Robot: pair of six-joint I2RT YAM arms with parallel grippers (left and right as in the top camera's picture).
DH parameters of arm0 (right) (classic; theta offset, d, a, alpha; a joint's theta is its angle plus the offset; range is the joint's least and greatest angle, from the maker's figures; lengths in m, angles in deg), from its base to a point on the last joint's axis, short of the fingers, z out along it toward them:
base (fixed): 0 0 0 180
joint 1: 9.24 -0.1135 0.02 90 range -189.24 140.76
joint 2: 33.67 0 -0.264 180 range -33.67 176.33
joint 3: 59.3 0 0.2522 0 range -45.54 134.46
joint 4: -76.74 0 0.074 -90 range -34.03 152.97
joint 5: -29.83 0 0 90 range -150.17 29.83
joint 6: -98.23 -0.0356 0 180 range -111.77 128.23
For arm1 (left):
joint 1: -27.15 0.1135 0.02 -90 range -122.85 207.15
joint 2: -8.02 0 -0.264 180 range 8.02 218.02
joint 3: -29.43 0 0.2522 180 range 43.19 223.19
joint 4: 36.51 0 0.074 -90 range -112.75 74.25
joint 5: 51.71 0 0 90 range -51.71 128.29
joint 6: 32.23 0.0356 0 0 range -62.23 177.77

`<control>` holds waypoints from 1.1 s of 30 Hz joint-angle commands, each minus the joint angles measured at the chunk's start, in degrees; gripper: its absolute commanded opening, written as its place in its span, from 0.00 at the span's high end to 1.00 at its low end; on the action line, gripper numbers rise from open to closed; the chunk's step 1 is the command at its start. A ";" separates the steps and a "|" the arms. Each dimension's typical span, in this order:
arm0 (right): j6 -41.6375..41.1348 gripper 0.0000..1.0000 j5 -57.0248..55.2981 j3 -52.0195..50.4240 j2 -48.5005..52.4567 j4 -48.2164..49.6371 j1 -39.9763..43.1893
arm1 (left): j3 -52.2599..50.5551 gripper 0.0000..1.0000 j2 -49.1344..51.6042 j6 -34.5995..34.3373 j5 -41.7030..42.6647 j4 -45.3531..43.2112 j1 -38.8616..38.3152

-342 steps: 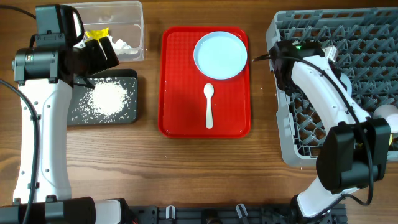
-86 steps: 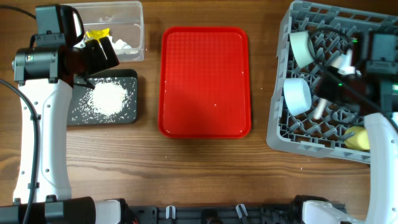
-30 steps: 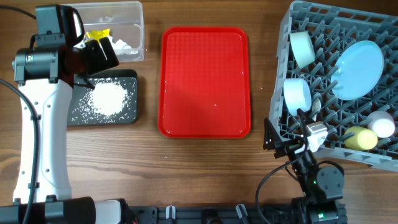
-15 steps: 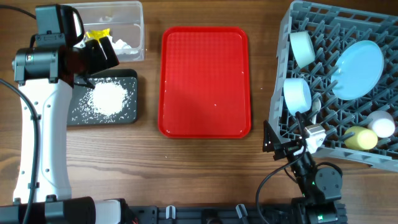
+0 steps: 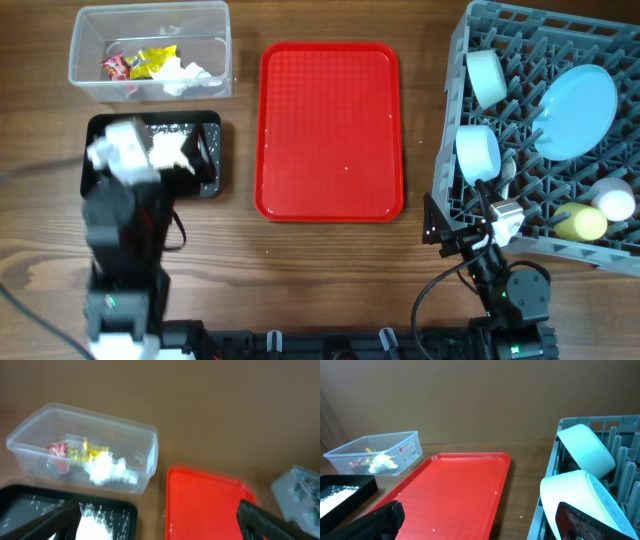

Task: Sort waste into correct bins and load items into the dishwasher rack

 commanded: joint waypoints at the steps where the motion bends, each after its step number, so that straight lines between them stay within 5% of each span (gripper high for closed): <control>1: -0.39 0.00 -0.96 -0.07 -0.46 0.22 -0.17 | -13.70 0.00 -15.13 0.13 1.53 -4.92 0.24; 4: -0.39 0.00 -0.96 -0.07 -0.46 0.22 -0.17 | -23.61 0.00 -27.45 0.13 1.55 -5.25 0.33; 12: -0.39 0.00 -0.96 -0.07 -0.46 0.22 -0.17 | -33.27 0.00 -37.18 0.13 1.11 -4.13 0.37; 33: -0.39 0.00 -0.96 -0.07 -0.46 0.22 -0.17 | -33.27 0.00 -37.40 0.09 -0.17 -2.82 0.28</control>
